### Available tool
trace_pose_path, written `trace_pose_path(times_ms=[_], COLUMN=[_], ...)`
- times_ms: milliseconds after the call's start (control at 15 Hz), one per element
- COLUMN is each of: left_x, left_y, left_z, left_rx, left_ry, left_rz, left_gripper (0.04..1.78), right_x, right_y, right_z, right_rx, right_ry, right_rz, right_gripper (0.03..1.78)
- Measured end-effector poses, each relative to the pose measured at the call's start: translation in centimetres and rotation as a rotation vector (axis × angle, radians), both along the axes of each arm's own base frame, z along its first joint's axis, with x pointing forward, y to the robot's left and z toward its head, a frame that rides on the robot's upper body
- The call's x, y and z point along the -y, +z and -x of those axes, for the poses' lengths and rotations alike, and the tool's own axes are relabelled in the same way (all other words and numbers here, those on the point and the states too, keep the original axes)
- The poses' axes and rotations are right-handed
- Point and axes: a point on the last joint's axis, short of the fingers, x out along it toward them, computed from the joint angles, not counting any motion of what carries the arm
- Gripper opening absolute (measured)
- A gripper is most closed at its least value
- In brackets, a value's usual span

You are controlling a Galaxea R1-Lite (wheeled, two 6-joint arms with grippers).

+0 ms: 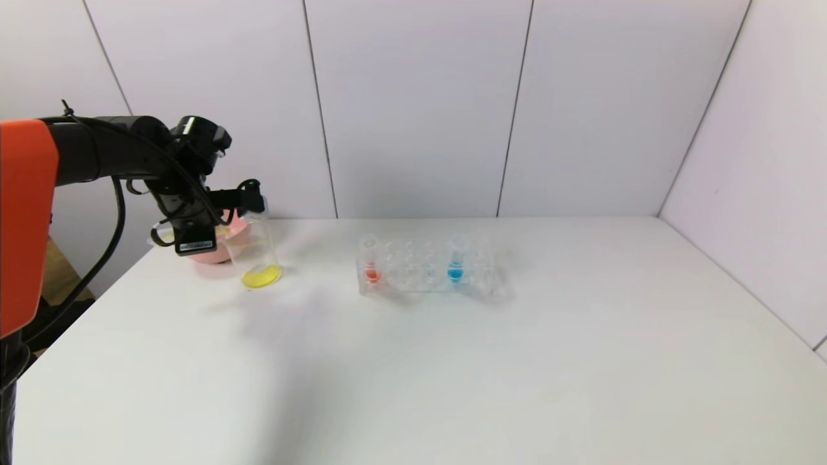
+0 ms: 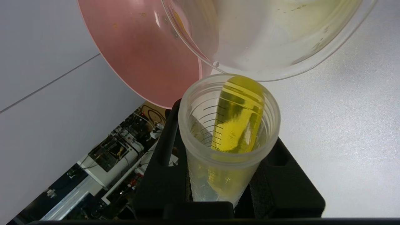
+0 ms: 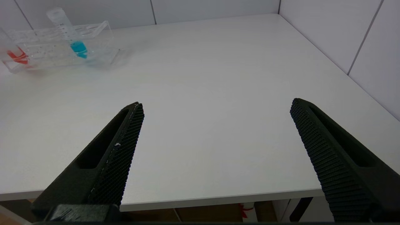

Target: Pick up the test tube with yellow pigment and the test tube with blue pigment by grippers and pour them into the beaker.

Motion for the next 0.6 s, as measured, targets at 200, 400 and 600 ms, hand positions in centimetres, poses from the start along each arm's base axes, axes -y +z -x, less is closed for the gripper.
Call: trace_pose_path(times_ms=[200, 400, 600], left_x=[0.21, 0.30, 0.42], left_y=[-0.14, -0.23, -0.29], left_z=[0.04, 0.00, -0.03], left_rx=[-0.011, -0.013, -0.015], left_ry=[0.014, 0.014, 0.012], left_rz=[-0.029, -0.033, -0.034], left_gripper=[0.54, 0.54, 0.54], right_x=[0.00, 0.00, 0.00], right_y=[0.00, 0.00, 0.00], right_z=[0.00, 0.00, 0.00], right_rx=[0.000, 0.000, 0.000], right_ry=[0.000, 0.000, 0.000], right_rz=[0.000, 0.000, 0.000], right_gripper=[1.71, 1.71, 1.71])
